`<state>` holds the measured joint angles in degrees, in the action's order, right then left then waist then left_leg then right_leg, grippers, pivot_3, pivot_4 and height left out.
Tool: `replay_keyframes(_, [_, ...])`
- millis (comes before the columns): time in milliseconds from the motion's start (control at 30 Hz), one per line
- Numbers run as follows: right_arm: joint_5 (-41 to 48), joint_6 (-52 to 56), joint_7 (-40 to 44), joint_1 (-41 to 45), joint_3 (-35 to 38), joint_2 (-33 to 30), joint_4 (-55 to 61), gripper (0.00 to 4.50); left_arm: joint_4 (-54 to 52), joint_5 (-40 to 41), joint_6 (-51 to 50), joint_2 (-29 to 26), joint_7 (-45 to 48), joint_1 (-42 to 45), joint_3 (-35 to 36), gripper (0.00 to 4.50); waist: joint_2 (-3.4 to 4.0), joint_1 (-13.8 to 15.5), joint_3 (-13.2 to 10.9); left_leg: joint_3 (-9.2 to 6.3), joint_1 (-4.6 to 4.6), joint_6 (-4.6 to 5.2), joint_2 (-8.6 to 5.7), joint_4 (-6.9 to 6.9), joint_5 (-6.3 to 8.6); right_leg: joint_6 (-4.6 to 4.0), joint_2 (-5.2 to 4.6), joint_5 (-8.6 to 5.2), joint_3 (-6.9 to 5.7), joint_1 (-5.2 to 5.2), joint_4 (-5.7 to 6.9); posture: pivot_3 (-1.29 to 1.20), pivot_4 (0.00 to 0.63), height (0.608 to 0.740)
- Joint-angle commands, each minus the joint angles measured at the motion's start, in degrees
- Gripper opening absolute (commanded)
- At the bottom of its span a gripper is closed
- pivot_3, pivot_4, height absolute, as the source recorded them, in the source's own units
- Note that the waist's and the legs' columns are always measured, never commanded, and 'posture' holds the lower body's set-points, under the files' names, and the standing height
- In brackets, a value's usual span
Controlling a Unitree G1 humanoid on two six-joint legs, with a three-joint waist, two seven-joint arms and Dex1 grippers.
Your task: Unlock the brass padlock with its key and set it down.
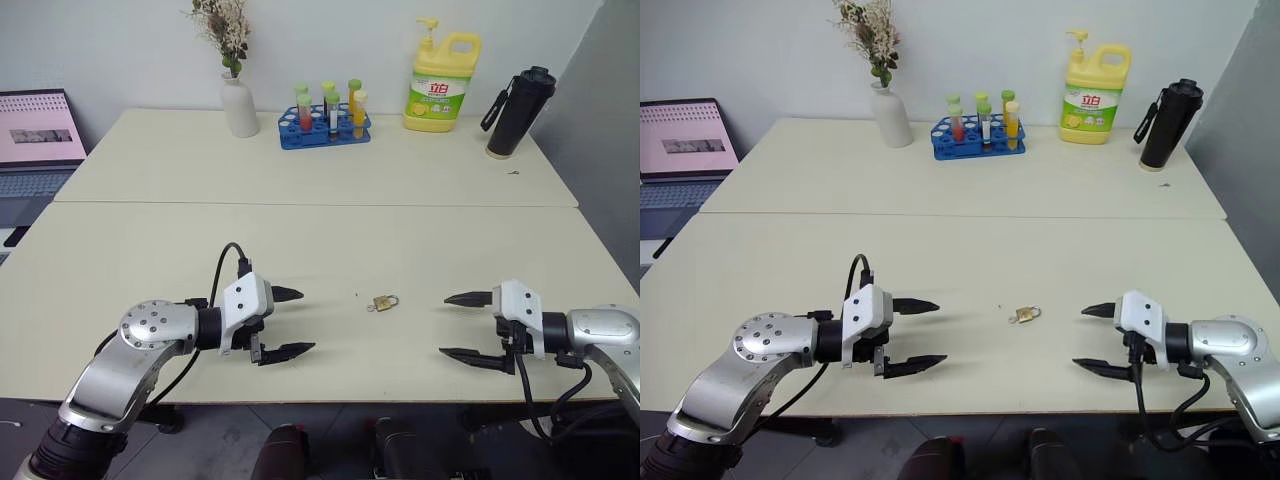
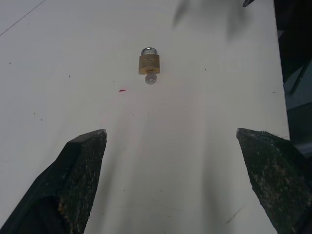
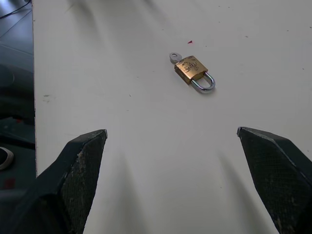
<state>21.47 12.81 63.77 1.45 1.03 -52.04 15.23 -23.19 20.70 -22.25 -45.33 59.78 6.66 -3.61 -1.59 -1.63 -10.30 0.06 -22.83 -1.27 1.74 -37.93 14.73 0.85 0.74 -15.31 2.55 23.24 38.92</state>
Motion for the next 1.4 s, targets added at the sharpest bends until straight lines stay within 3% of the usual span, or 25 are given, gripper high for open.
replay_keyframes(33, [0.46,-1.27,0.36,1.06,1.82,0.25,0.67,4.50,-1.77,1.44,-0.14,-0.67,1.10,0.51,0.47,4.47,0.00,0.00,0.00,0.00,0.00,0.00,0.00,0.00,0.00,0.00,0.00,0.00,0.00,0.00,0.00,0.00,0.150,0.740])
replay_keyframes(400, [-2.40,-0.47,-1.01,4.60,-0.38,1.11,-0.79,4.50,-2.59,-2.23,-0.44,-0.55,-2.11,0.36,-0.52,4.47,0.00,0.00,0.00,-0.01,0.00,0.00,-0.01,-0.01,0.00,0.00,0.00,0.00,0.01,0.00,0.00,0.00,0.150,0.740])
replay_keyframes(700, [-5.43,0.51,1.69,13.87,-6.34,2.29,-4.71,4.50,-3.42,-2.51,0.12,-0.68,-1.91,-0.38,-0.56,4.47,0.00,-0.04,0.00,-0.02,0.01,0.00,0.01,-0.01,0.00,-0.01,0.00,0.00,0.01,0.01,0.03,0.00,0.150,0.740])
replay_keyframes(900, [-10.88,-0.33,9.40,30.59,-18.25,9.21,-15.92,4.50,-4.24,-0.62,0.12,-0.40,-0.58,-0.58,0.15,4.47,0.03,-0.40,-0.02,0.04,0.07,0.00,0.04,-0.02,0.00,-0.02,0.04,0.02,-0.01,0.02,0.09,0.00,0.150,0.740])
replay_keyframes(1067, [-15.06,-2.94,13.64,38.74,-23.72,14.21,-26.45,4.50,-5.12,-1.47,1.04,-1.01,-0.31,-2.31,-0.14,4.47,0.03,0.01,-0.02,-0.03,-0.02,0.00,0.03,-0.02,0.00,-0.17,0.04,0.08,-0.02,0.05,0.07,0.00,0.150,0.740])
replay_keyframes(1400, [-20.28,-8.28,18.19,43.83,-27.32,19.41,-38.92,4.50,-5.03,-3.13,3.41,-1.14,-0.47,-4.53,-0.66,4.47,0.04,0.04,-0.03,-0.03,-0.02,0.00,0.01,-0.02,0.00,-0.29,-0.07,0.15,-0.04,0.05,0.08,0.00,0.150,0.740])
